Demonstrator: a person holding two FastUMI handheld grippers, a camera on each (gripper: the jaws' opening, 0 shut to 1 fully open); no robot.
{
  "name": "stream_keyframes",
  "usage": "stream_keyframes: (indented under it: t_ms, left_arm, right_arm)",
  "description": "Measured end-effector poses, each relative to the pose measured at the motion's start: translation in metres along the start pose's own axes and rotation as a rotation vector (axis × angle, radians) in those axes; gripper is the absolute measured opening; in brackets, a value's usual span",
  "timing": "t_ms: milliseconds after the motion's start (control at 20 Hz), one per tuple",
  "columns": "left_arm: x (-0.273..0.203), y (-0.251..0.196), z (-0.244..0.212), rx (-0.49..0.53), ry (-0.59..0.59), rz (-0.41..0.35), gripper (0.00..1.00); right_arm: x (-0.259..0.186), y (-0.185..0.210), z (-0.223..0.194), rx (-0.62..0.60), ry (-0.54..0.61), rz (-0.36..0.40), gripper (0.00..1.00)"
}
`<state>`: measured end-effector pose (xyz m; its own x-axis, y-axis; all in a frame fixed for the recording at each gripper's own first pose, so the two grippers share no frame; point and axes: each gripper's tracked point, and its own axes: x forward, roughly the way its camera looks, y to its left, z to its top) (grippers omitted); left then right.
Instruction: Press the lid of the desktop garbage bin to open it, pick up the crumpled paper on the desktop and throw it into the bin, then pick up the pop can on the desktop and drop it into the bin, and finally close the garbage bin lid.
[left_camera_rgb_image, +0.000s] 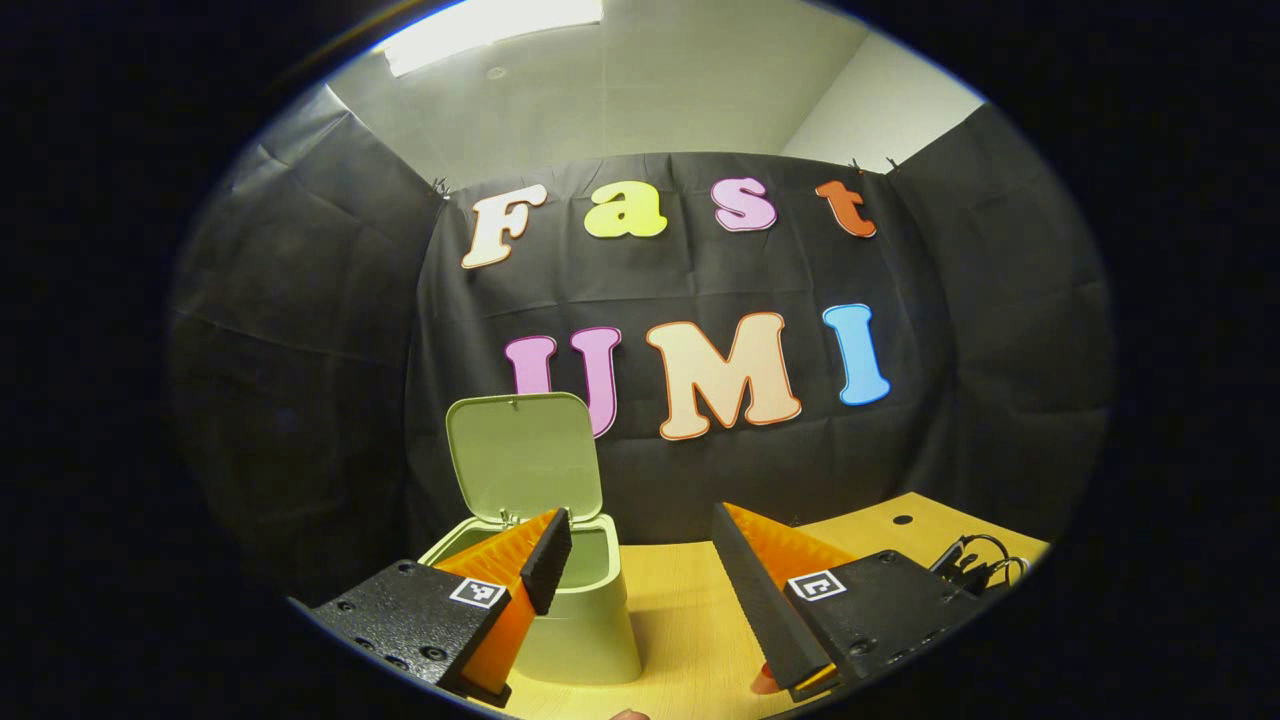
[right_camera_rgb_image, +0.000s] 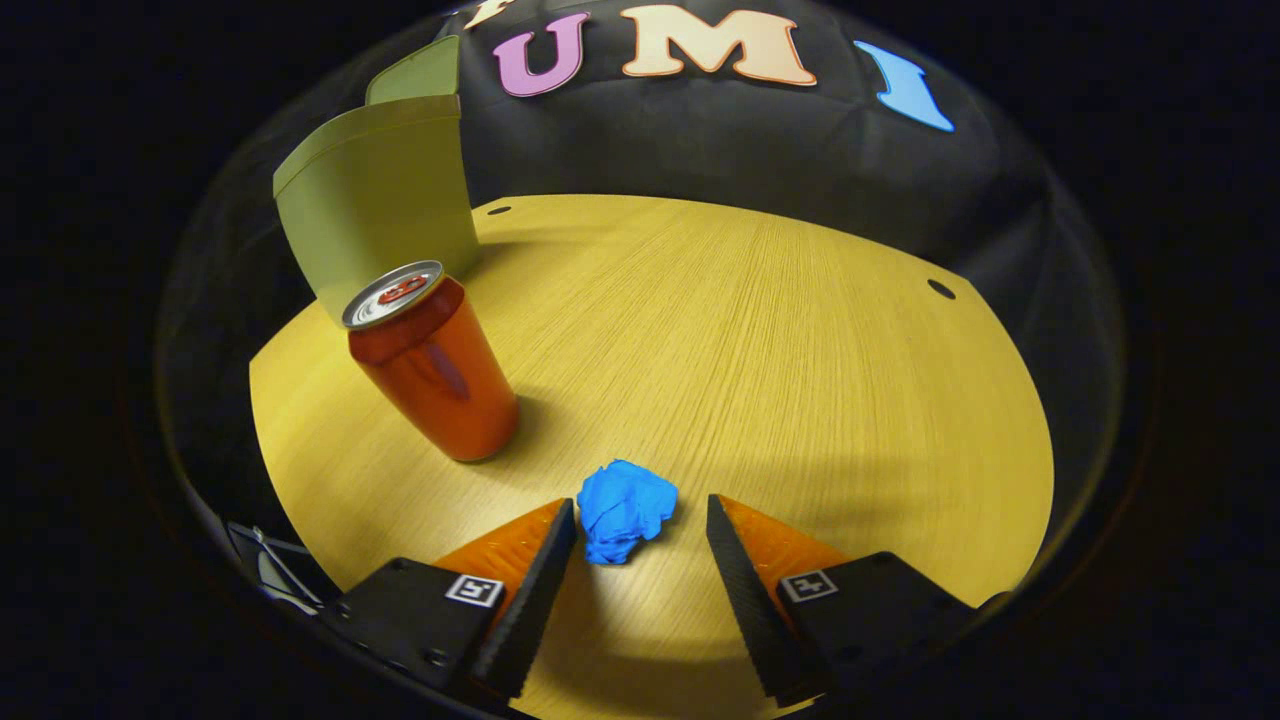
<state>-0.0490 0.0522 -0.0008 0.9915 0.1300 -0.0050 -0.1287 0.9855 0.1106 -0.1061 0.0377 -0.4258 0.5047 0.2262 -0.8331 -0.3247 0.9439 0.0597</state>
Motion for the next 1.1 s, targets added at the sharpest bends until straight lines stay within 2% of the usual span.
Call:
stream_keyframes:
  t_ms: [50, 100, 200, 250, 350, 700, 950, 1000, 1050, 1100]
  left_arm:
    - [-0.001, 0.001, -0.002, -0.002, 0.001, 0.001, 0.87]
    - [-0.002, 0.002, -0.003, -0.005, 0.003, 0.004, 0.87]
    - [-0.001, 0.008, -0.004, -0.011, 0.005, 0.016, 0.87]
    - [-0.001, 0.009, -0.005, -0.016, 0.006, 0.021, 0.87]
    - [-0.002, 0.015, -0.007, -0.025, 0.009, 0.029, 0.87]
    - [-0.002, 0.041, -0.012, -0.075, 0.008, 0.08, 0.87]
    - [-0.004, 0.057, -0.021, -0.068, 0.018, 0.097, 0.87]
    - [-0.006, 0.061, -0.024, -0.066, 0.022, 0.101, 0.92]
    - [-0.007, 0.064, -0.025, -0.064, 0.025, 0.107, 0.87]
    - [-0.009, 0.069, -0.026, -0.063, 0.026, 0.111, 0.87]
  right_arm:
    - [0.0, -0.001, 0.0, 0.01, 0.015, 0.0, 0.79]
    - [-0.001, -0.003, 0.002, 0.021, 0.012, -0.007, 0.58]
    - [-0.001, -0.004, 0.001, 0.031, 0.026, -0.017, 0.27]
    - [-0.003, -0.002, 0.003, 0.036, 0.025, -0.013, 0.21]
    - [-0.009, -0.002, 0.017, 0.027, -0.002, -0.016, 0.19]
    - [-0.045, 0.015, 0.122, 0.024, -0.224, -0.007, 0.19]
    - [-0.075, 0.028, 0.198, 0.03, -0.375, 0.006, 0.19]
    - [-0.08, 0.031, 0.213, 0.032, -0.402, 0.01, 0.19]
    - [-0.085, 0.036, 0.226, 0.032, -0.426, 0.014, 0.19]
    - [-0.089, 0.039, 0.239, 0.033, -0.45, 0.021, 0.19]
